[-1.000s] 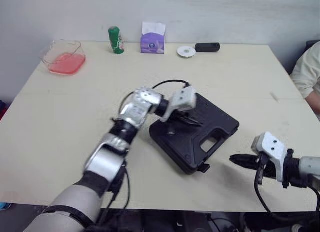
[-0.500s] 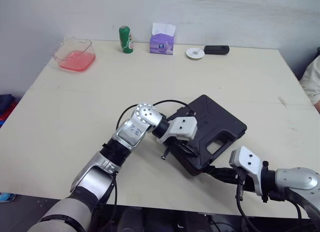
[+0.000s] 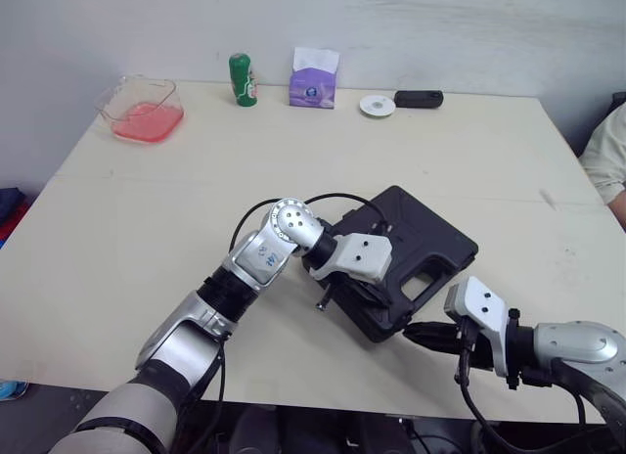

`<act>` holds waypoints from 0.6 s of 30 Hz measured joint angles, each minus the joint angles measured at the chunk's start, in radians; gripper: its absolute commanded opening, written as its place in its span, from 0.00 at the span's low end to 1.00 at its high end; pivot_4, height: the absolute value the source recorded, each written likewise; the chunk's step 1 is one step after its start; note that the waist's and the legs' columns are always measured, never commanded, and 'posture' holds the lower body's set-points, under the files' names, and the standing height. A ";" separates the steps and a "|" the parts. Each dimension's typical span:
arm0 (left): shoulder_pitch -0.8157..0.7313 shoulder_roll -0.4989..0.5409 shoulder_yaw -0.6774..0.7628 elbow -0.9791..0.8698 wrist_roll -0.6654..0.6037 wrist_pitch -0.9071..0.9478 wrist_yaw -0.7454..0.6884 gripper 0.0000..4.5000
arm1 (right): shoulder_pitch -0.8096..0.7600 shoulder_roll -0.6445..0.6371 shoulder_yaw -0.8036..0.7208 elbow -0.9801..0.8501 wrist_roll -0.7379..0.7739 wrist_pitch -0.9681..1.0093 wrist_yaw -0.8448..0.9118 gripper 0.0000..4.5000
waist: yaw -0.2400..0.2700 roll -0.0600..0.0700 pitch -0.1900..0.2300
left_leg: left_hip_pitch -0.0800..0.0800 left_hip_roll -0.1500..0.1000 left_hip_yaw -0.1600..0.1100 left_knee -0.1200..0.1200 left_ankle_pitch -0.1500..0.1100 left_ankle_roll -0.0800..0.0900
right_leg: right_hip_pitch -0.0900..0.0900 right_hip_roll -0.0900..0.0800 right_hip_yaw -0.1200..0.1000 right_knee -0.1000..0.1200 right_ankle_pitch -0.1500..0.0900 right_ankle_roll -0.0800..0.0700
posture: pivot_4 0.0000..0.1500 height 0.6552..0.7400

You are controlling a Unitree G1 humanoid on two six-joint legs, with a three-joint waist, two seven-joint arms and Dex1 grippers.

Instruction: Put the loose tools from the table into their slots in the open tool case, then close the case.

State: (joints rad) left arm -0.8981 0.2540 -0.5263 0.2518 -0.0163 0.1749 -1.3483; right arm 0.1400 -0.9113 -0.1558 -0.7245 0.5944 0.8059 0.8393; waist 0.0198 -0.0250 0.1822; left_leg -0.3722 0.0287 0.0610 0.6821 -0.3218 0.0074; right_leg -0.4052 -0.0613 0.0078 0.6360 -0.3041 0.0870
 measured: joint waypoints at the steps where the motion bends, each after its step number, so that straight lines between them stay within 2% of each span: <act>1: 0.000 0.001 0.000 0.000 0.000 0.000 0.000 0.00 | -0.002 0.002 0.000 0.000 0.001 0.003 -0.001 0.02 | 0.000 0.000 0.000 | 0.000 0.000 0.000 0.000 0.000 0.000 | 0.000 0.000 0.000 0.000 0.000 0.000 | 1.00 0.82; 10: -0.002 0.012 0.003 -0.001 0.000 0.000 0.003 0.00 | -0.035 0.012 0.012 0.000 0.010 0.040 -0.017 0.02 | -0.012 0.000 0.000 | 0.001 0.000 -0.002 0.000 0.000 0.000 | 0.002 0.000 -0.001 -0.001 0.000 0.000 | 1.00 0.82; 14: 0.016 0.018 0.042 -0.008 -0.051 0.077 -0.005 0.00 | 0.007 -0.036 -0.091 -0.001 0.008 -0.006 0.026 0.02 | -0.012 0.000 0.000 | 0.000 0.000 -0.002 -0.001 0.000 0.000 | 0.002 0.000 -0.002 -0.001 0.000 0.000 | 1.00 0.82; 15: 0.033 0.035 0.073 -0.019 -0.099 0.139 -0.015 0.14 | 0.020 -0.049 -0.142 0.000 0.029 -0.011 0.057 0.15 | -0.016 0.000 0.001 | 0.000 0.001 -0.002 -0.001 0.000 0.000 | 0.002 0.000 -0.002 -0.001 0.000 0.000 | 1.00 0.82; 18: 0.063 0.125 0.229 -0.088 -0.258 0.332 -0.034 0.39 | 0.040 -0.110 -0.332 0.019 0.144 0.010 0.188 0.41 | -0.028 0.002 0.003 | -0.004 0.002 -0.002 -0.001 0.000 -0.001 | -0.005 0.001 -0.001 0.002 0.000 -0.001 | 1.00 0.82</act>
State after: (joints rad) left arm -0.8346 0.3794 -0.2976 0.1639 -0.2748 0.5066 -1.3824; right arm 0.1798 -1.0211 -0.4873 -0.7060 0.7383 0.8163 1.0270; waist -0.0082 -0.0231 0.1855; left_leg -0.3765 0.0305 0.0593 0.6810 -0.3215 0.0069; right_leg -0.4100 -0.0606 0.0065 0.6378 -0.3045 0.0863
